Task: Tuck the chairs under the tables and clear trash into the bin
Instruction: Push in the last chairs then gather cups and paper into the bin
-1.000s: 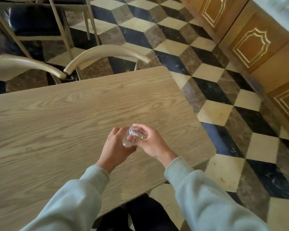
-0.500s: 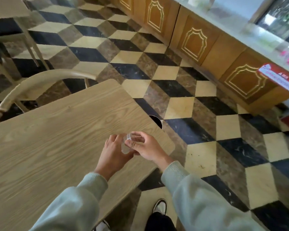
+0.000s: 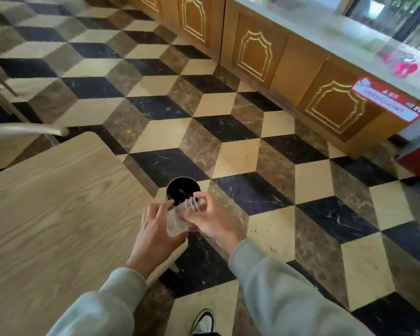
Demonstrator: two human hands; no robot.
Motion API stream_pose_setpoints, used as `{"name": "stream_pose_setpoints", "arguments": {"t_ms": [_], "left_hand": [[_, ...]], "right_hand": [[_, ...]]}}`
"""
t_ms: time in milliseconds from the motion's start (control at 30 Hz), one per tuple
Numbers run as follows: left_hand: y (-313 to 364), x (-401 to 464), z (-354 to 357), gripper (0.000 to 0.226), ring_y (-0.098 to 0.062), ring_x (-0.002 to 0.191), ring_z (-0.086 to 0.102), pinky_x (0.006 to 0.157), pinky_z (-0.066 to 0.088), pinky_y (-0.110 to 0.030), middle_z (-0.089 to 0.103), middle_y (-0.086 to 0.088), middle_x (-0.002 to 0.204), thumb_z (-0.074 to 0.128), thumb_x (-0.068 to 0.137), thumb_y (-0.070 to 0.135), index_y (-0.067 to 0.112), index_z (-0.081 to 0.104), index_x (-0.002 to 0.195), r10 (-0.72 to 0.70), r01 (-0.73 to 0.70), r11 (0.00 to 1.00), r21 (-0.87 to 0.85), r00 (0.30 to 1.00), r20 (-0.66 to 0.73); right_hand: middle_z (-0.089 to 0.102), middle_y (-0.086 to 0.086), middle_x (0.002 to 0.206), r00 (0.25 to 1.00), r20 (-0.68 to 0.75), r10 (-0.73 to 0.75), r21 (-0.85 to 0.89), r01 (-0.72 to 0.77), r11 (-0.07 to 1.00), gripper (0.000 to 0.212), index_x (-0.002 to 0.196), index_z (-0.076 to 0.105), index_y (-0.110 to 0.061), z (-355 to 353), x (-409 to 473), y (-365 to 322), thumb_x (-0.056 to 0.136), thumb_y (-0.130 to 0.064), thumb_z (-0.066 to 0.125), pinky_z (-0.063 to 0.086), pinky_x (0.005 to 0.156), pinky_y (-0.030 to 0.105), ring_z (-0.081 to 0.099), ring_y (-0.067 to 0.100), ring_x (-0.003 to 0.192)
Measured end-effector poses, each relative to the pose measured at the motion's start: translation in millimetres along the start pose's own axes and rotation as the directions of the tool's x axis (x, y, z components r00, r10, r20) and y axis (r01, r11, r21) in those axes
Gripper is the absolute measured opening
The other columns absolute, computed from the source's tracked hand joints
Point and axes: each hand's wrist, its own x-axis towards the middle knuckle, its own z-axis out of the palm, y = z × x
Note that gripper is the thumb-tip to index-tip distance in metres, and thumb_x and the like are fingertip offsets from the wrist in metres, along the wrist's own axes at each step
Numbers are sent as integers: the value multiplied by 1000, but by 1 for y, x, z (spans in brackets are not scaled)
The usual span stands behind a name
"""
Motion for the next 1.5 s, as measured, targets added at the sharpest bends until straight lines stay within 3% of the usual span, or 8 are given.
{"name": "stream_pose_setpoints", "arguments": {"t_ms": [200, 433, 667, 833, 967, 1100, 1300, 1500], "left_hand": [[-9, 29, 11, 65, -13, 112, 53, 93, 42, -31, 54, 5, 122, 75, 88, 45, 27, 48, 143, -177, 178, 983, -34, 983, 48], [-23, 114, 24, 50, -12, 105, 57, 79, 41, -28, 58, 7, 118, 66, 95, 31, 24, 51, 142, -301, 305, 946, -113, 952, 48], [-38, 185, 44, 55, -25, 125, 53, 95, 42, -34, 53, -6, 138, 62, 95, 25, 18, 47, 147, -449, 453, 883, -120, 892, 61], [-71, 235, 79, 52, -21, 114, 50, 93, 43, -36, 49, 1, 131, 59, 96, 30, 24, 46, 146, -602, 593, 783, -189, 799, 14], [-99, 272, 124, 51, -23, 120, 52, 96, 43, -37, 51, -2, 138, 61, 98, 27, 22, 47, 146, -773, 736, 609, -295, 634, -16], [-125, 301, 174, 56, -27, 133, 51, 99, 40, -34, 51, -8, 148, 63, 99, 31, 17, 45, 149, -826, 780, 524, -343, 563, 18], [-160, 295, 224, 61, -23, 118, 57, 101, 50, -44, 52, -6, 141, 66, 97, 43, 18, 46, 148, -901, 834, 400, -381, 433, 0], [-195, 278, 250, 58, -5, 87, 56, 74, 43, -23, 57, 1, 134, 65, 96, 46, 22, 48, 147, -940, 848, 335, -412, 333, -78]], "right_hand": [[61, 7, 122, 986, -103, 130, 119, -118, 986, 54, 130, 52, -22, -38, 54, 10, 87, -14, 83, 62, 65, 23, 70, 19, 99], [60, 3, 119, 944, -151, 293, 42, -290, 956, 42, 121, 53, -24, -52, 125, 20, 90, -28, 80, 60, 84, 37, 66, 21, 105], [60, 8, 124, 918, -167, 359, -173, -386, 906, 53, 132, 51, -15, -69, 222, 33, 89, -29, 80, 57, 87, 36, 62, 22, 105], [59, 13, 132, 934, -93, 345, -331, -356, 874, 69, 142, 45, -5, -59, 330, 62, 87, -20, 83, 54, 101, 46, 62, 28, 116], [65, 23, 124, 927, 99, 361, -539, -255, 803, 56, 131, 57, 8, -44, 406, 105, 84, -15, 79, 55, 92, 27, 65, 35, 112], [56, 8, 120, 922, 181, 341, -623, -161, 766, 52, 122, 50, -5, -36, 462, 153, 80, -16, 79, 49, 80, 31, 58, 23, 100], [52, 8, 142, 923, 178, 341, -663, -144, 734, 80, 151, 38, -15, -28, 517, 213, 82, -24, 78, 45, 91, 31, 58, 27, 121], [44, 14, 154, 817, 259, 514, -837, -76, 542, 89, 161, 28, -17, -19, 541, 243, 88, -34, 77, 38, 92, 32, 51, 35, 135]]}}
